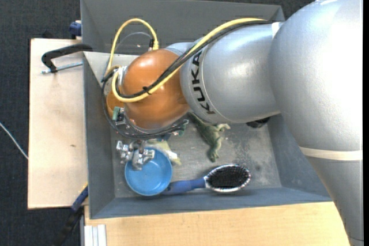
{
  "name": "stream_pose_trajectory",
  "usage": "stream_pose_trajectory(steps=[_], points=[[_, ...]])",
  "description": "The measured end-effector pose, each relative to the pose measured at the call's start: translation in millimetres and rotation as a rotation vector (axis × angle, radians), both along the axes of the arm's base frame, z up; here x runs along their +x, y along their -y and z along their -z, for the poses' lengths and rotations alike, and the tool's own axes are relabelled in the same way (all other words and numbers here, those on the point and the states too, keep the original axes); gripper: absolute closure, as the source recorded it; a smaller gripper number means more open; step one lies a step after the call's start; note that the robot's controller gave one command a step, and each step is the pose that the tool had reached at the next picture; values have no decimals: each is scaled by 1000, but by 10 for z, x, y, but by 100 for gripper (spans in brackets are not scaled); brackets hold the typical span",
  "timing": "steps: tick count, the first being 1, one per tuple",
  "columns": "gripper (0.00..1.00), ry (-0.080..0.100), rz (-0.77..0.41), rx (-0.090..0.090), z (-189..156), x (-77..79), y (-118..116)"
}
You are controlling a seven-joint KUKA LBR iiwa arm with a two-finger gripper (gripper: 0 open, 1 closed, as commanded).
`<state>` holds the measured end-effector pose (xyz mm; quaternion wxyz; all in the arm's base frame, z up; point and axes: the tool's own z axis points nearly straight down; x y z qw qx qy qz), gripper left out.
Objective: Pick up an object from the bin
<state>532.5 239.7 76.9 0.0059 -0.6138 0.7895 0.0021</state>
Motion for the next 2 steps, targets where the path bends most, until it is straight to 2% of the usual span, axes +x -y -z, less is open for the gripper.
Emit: stream_pose_trajectory(steps=[1,2], points=[[100,6,2,-2,-966,26,-27],[100,2,5,-4,-1228,40,-48]])
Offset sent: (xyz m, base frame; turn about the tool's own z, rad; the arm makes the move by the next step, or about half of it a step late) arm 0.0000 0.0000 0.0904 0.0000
